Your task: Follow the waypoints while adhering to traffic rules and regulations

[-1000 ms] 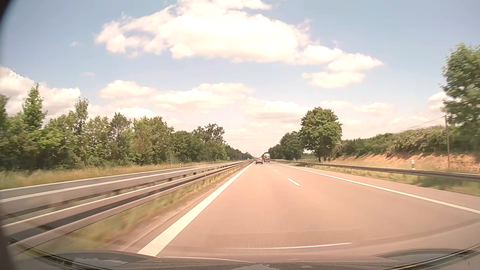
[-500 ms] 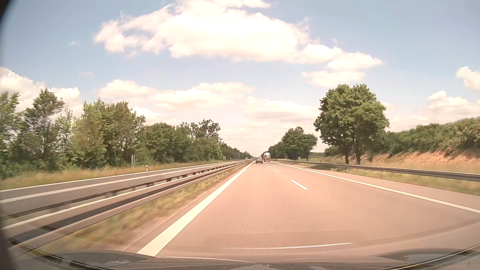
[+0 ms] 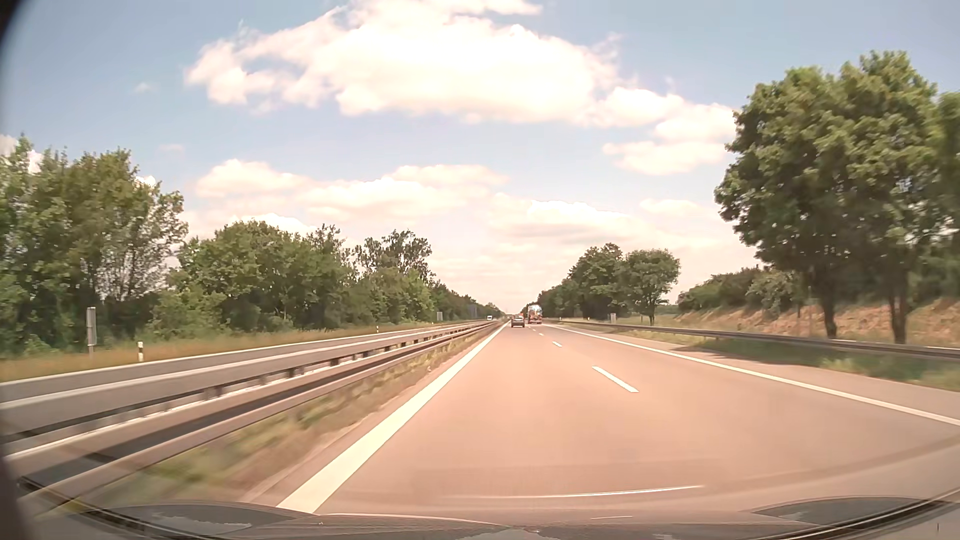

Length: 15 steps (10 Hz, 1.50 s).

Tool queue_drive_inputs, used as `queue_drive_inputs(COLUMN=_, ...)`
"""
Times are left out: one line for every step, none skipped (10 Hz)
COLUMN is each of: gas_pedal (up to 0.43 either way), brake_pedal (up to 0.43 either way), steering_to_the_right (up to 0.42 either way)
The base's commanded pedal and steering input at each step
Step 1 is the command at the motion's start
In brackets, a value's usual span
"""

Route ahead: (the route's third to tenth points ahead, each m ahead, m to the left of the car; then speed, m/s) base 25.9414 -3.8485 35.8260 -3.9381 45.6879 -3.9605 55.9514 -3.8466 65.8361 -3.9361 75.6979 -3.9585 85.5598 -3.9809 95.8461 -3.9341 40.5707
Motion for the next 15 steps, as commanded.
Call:
queue_drive_inputs(gas_pedal=0.512, brake_pedal=0.012, steering_to_the_right=-0.001)
queue_drive_inputs(gas_pedal=0.512, brake_pedal=0.012, steering_to_the_right=-0.001)
queue_drive_inputs(gas_pedal=0.512, brake_pedal=0.012, steering_to_the_right=-0.001)
queue_drive_inputs(gas_pedal=0.512, brake_pedal=0.012, steering_to_the_right=-0.001)
queue_drive_inputs(gas_pedal=0.512, brake_pedal=0.012, steering_to_the_right=-0.001)
queue_drive_inputs(gas_pedal=0.512, brake_pedal=0.012, steering_to_the_right=-0.001)
queue_drive_inputs(gas_pedal=0.512, brake_pedal=0.012, steering_to_the_right=-0.001)
queue_drive_inputs(gas_pedal=0.512, brake_pedal=0.012, steering_to_the_right=-0.001)
queue_drive_inputs(gas_pedal=0.512, brake_pedal=0.012, steering_to_the_right=-0.001)
queue_drive_inputs(gas_pedal=0.512, brake_pedal=0.012, steering_to_the_right=-0.001)
queue_drive_inputs(gas_pedal=0.512, brake_pedal=0.012, steering_to_the_right=-0.001)
queue_drive_inputs(gas_pedal=0.512, brake_pedal=0.012, steering_to_the_right=-0.001)
queue_drive_inputs(gas_pedal=0.512, brake_pedal=0.012, steering_to_the_right=-0.001)
queue_drive_inputs(gas_pedal=0.512, brake_pedal=0.012, steering_to_the_right=-0.001)
queue_drive_inputs(gas_pedal=0.512, brake_pedal=0.012, steering_to_the_right=-0.002)
